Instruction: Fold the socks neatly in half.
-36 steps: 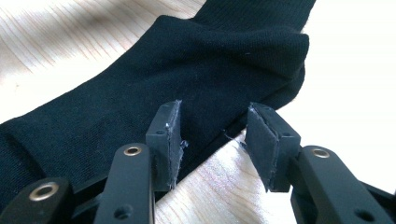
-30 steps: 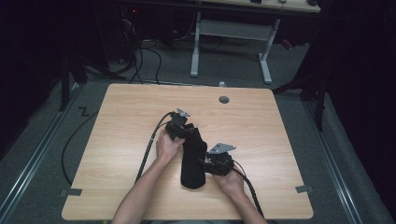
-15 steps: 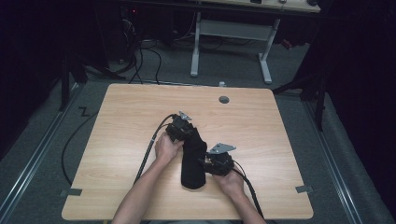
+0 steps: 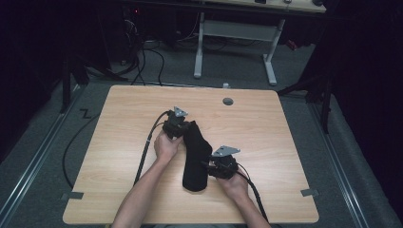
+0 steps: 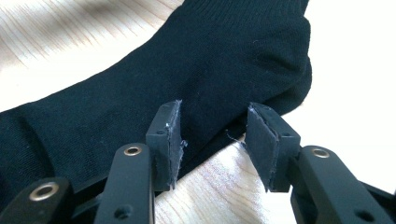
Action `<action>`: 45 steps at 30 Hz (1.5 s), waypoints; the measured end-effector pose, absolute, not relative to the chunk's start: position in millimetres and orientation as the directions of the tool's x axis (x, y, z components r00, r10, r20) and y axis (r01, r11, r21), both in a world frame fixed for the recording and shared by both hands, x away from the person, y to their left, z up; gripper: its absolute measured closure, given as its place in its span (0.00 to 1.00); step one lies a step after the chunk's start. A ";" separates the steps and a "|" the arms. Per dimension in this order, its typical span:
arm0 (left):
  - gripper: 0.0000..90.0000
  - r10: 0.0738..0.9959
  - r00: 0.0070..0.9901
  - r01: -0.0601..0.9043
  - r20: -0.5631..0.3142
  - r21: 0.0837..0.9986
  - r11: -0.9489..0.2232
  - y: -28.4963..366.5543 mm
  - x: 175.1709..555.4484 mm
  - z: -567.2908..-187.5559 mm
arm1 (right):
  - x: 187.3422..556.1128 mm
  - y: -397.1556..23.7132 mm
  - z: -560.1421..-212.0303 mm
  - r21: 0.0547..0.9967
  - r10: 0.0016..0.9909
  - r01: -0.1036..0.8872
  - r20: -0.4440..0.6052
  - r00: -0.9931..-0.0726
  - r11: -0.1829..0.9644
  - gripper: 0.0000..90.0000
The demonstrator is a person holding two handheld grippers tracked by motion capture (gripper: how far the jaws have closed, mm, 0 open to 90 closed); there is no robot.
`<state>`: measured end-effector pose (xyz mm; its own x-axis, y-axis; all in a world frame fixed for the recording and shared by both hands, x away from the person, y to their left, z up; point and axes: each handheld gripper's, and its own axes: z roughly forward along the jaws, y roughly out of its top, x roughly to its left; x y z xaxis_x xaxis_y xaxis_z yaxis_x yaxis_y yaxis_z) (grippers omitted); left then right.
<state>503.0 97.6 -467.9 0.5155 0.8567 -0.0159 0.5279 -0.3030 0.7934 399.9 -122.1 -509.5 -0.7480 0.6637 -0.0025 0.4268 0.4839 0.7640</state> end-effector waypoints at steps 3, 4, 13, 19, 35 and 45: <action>0.92 0.865 0.501 0.543 -0.027 0.788 -0.289 96.1 508.1 -475.7 | 400.0 -122.1 -509.5 0.764 0.664 0.427 -0.002 -0.748 0.484 0.62; 0.91 0.867 0.497 0.548 -0.029 0.786 -0.287 94.9 509.7 -479.2 | 400.0 -122.1 -509.5 0.764 0.664 0.428 -0.001 -0.748 0.483 0.62; 0.62 0.867 0.498 0.550 -0.015 0.779 -0.302 88.6 501.6 -481.9 | 400.1 -122.3 -509.4 0.764 0.664 0.429 0.001 -0.748 0.482 0.62; 0.58 0.824 0.566 0.517 0.024 0.768 -0.378 87.9 467.7 -481.5 | 399.5 -126.9 -502.0 0.785 0.692 0.424 -0.008 -0.722 0.452 0.85; 0.55 0.827 0.561 0.493 0.027 0.792 -0.360 95.9 443.0 -477.5 | 440.3 -105.9 -501.1 0.759 0.726 0.501 0.056 -0.685 0.415 0.94; 0.54 0.799 0.601 0.532 0.008 0.743 -0.407 80.1 443.3 -495.3 | 441.6 -105.3 -502.1 0.760 0.724 0.500 0.057 -0.687 0.415 0.89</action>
